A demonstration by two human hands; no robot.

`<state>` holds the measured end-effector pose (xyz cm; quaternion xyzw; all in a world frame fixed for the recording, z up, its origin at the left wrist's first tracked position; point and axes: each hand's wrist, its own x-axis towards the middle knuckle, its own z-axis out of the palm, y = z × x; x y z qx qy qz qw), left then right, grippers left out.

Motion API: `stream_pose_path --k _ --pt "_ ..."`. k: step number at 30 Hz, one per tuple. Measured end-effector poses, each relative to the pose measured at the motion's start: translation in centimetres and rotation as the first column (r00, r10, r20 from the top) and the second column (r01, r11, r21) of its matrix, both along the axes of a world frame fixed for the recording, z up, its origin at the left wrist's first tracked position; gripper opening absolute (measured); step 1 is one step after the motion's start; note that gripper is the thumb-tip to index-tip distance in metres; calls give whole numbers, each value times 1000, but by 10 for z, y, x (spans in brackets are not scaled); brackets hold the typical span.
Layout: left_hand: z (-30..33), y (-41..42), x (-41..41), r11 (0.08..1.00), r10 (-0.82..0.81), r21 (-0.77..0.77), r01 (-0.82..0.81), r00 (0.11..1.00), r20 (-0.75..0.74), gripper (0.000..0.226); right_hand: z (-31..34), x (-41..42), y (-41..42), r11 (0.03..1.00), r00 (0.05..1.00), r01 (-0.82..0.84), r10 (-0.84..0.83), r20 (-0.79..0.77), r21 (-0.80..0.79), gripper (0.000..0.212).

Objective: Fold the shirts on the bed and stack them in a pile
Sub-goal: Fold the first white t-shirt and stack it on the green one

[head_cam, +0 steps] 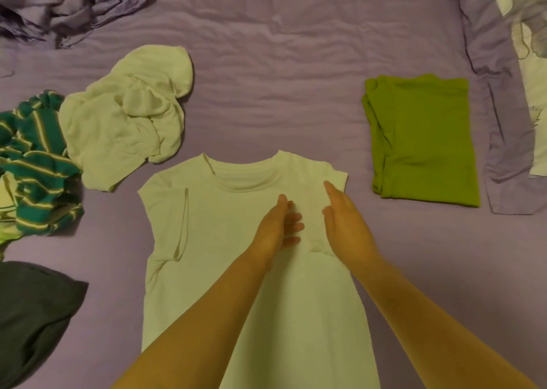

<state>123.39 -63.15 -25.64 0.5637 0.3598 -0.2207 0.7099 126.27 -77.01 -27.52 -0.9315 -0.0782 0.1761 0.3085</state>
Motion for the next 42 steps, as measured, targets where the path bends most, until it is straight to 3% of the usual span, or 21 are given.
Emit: stream_pose_path --k 3,5,6,8,9,10,11,15,18,20,24,30,36,42 --pt "-4 6 -10 988 -117 102 113 992 36 36 -21 -17 -6 905 969 -205 241 52 -373 55" --pt "-13 11 -23 899 -337 337 280 934 123 28 -34 -26 -9 828 926 -254 357 121 -500 48" --pt "-18 14 -33 771 -495 528 355 856 148 25 -36 -28 -10 804 918 -253 376 130 -537 50" --pt "-33 21 -57 306 -760 897 319 649 28 25 -37 -31 -8 770 915 -263 390 102 -581 52" --pt "-41 22 -69 113 -813 962 250 579 -55 30 -33 -31 -5 761 918 -243 380 111 -602 49" --pt "-46 23 -81 -2 -832 972 235 539 -132 38 -31 -35 -1 764 923 -215 363 130 -608 46" --pt "-50 23 -92 -53 -833 965 257 522 -185 47 -29 -40 3 777 925 -192 347 154 -600 46" --pt "-44 20 -128 -23 -781 938 346 580 -233 52 -14 -87 17 825 890 -269 411 200 -497 58" --pt "-31 16 -154 80 -764 909 410 611 -208 47 -3 -132 21 846 885 -325 429 180 -422 60" --pt "-26 15 -175 138 -774 868 477 598 -205 45 1 -162 19 834 878 -367 457 144 -412 59" --pt "-22 14 -217 165 -782 825 540 581 -224 44 2 -204 15 815 874 -424 483 59 -395 59" --pt "-15 18 -251 75 -740 814 577 579 -342 48 0 -230 21 787 855 -465 518 25 -406 60" --pt "-10 27 -267 80 -744 818 570 580 -331 45 -2 -246 24 811 863 -442 501 64 -383 61" --pt "-9 45 -302 2 -794 782 624 477 -378 43 6 -289 15 855 907 -408 420 -34 -320 56"
